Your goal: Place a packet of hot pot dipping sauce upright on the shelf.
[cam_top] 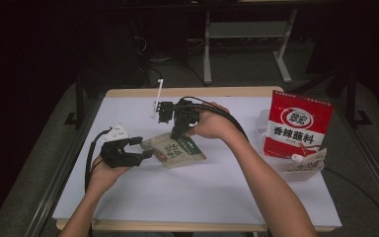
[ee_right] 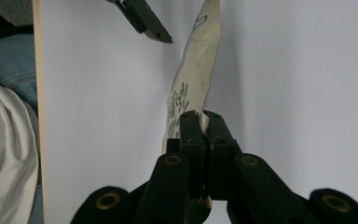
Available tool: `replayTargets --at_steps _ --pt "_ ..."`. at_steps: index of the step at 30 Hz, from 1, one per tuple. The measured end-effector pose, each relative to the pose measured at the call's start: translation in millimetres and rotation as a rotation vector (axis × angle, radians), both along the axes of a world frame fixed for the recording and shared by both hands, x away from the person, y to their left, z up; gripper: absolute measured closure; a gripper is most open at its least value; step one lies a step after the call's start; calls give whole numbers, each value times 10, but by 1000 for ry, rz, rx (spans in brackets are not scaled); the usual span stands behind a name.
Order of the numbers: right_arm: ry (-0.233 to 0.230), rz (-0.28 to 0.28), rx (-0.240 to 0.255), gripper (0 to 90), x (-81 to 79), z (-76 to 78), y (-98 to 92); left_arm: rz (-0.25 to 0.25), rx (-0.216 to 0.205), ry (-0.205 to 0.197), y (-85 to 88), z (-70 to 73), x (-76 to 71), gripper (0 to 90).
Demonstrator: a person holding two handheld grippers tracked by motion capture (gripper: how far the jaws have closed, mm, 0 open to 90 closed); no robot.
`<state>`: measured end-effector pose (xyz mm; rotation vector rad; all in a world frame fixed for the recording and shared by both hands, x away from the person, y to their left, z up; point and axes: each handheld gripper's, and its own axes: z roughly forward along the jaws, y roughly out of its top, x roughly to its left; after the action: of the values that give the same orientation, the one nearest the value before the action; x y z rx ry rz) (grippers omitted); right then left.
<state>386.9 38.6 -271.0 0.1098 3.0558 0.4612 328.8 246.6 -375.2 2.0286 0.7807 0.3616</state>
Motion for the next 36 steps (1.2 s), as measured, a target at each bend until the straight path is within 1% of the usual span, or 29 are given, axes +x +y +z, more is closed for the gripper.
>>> replayTargets --at_steps 2,3,4,6,7,8,10,11,12,13,15,16,17,18,19,20,21,23,25,27,28,29,30,31,32,33,34,35,36 --pt "-4 29 -1 876 -21 -15 64 -14 2 0 -32 19 8 344" --pt "-4 40 1 876 -28 -15 86 -31 25 -1 -54 31 15 352" --pt "-8 55 7 875 -42 -8 121 -47 32 -3 -78 33 22 365" --pt "-4 80 10 875 -63 1 185 -72 24 5 -130 33 30 387" --pt "-9 93 12 874 -70 -2 218 -85 39 1 -145 36 34 409" --pt "-14 96 12 874 -80 0 251 -102 35 6 -165 34 30 442" --pt "-20 93 11 872 -100 5 304 -109 54 -7 -186 28 20 501" --pt "-28 92 9 871 -103 4 324 -117 54 -9 -180 28 19 557" --pt "-32 92 11 867 -102 3 333 -121 40 2 -168 27 11 618" --pt "-36 90 25 863 -95 -4 342 -125 41 4 -156 26 14 661" --pt "-43 89 35 856 -82 -19 346 -131 40 6 -134 20 14 716" --pt "-46 84 43 854 -74 -26 346 -143 52 -2 -118 19 18 729" --pt "-38 78 48 852 -56 -32 352 -145 57 -3 -113 19 14 741" --pt "-38 78 48 852 -56 -32 352 -145 57 -3 -113 19 14 780" --pt "-35 66 49 844 -52 -35 371 -164 63 0 -101 18 5 838" --pt "-26 49 37 836 -62 -38 377 -164 61 -1 -99 11 3 846" --pt "-30 52 38 828 -58 -46 384 -169 65 -2 -85 3 -3 852" --pt "-31 57 56 792 -34 -58 383 -171 54 -2 -73 -10 -14 864" --pt "-34 55 88 737 -6 -71 367 -171 48 -2 -70 -19 -22 871" --pt "-12 54 133 698 53 -101 325 -171 48 -3 -71 -22 -24 874" --pt "-5 49 142 674 66 -109 307 -168 47 -1 -73 -24 -26 873" --pt "18 17 137 651 68 -113 281 -166 44 1 -69 -26 -28 874" --pt "23 14 145 638 99 -128 248 -164 36 1 -61 -32 -27 874" --pt "19 14 149 630 122 -142 217 -157 27 5 -52 -37 -30 874" --pt "18 2 156 624 136 -155 179 -155 29 11 -37 -41 -28 874" --pt "27 1 167 617 153 -167 148 -155 31 7 -16 -47 -19 874" --pt "39 -11 172 617 165 -182 106 -156 30 7 4 -58 -13 874" --pt "33 -15 179 626 190 -207 61 -152 25 15 10 -63 -16 874" --pt "33 -21 176 636 204 -223 39 -152 23 13 20 -67 -15 874"
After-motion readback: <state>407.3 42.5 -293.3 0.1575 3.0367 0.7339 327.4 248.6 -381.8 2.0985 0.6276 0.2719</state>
